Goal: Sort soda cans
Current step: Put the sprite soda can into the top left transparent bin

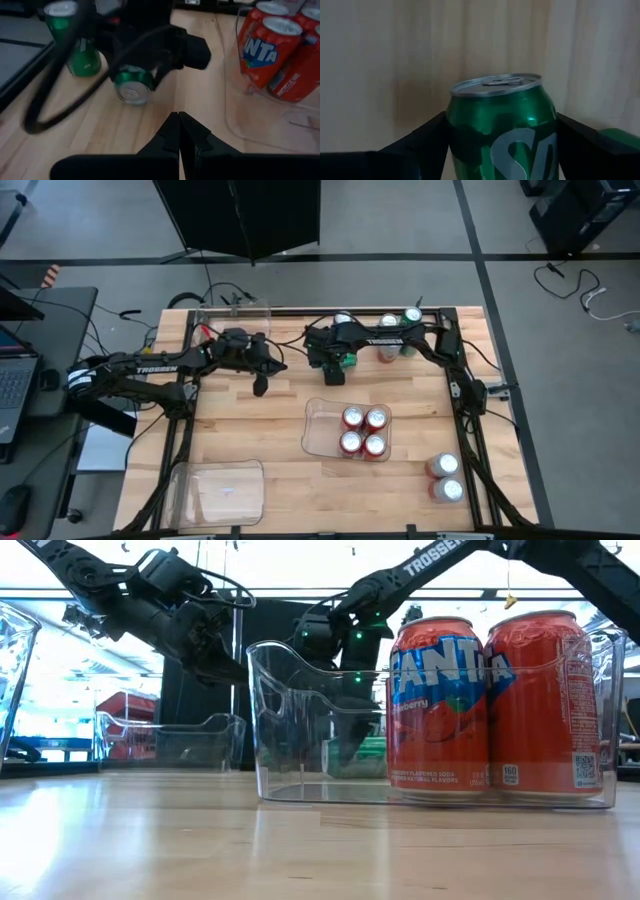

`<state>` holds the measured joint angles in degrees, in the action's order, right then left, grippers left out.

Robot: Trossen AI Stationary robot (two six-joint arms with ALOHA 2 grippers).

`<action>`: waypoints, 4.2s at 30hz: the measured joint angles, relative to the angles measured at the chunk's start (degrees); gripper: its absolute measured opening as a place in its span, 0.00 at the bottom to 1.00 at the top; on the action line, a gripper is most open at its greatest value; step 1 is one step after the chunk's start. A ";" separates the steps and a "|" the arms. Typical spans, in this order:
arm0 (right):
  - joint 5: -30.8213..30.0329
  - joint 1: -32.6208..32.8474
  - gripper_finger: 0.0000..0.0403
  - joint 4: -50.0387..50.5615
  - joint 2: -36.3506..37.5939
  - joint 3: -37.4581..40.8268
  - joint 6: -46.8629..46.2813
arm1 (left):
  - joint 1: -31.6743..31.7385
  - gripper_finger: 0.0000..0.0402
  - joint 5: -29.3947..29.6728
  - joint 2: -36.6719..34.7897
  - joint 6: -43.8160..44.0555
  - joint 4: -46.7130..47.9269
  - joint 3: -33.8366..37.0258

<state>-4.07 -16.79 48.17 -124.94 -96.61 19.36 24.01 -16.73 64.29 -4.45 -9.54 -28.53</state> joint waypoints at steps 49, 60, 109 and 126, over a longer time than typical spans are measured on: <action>0.98 3.64 0.72 -91.05 8.70 40.52 -19.07 | 0.04 0.00 0.02 -6.43 5.41 0.53 -2.23; 1.13 3.71 0.95 -88.34 8.87 40.76 -22.98 | 0.04 0.00 0.02 -6.40 6.24 0.56 -2.23; 12.00 4.59 0.62 -4.80 -6.36 -12.89 -17.21 | 0.04 0.00 1.81 -6.43 3.42 8.46 -2.23; 2.36 1.16 0.12 -4.51 9.62 -12.64 -17.48 | 0.00 0.00 -0.56 -14.12 3.67 -2.06 -2.23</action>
<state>-1.72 -15.63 43.66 -115.32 -109.25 1.88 24.01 -17.30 50.17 -0.78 -11.60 -30.76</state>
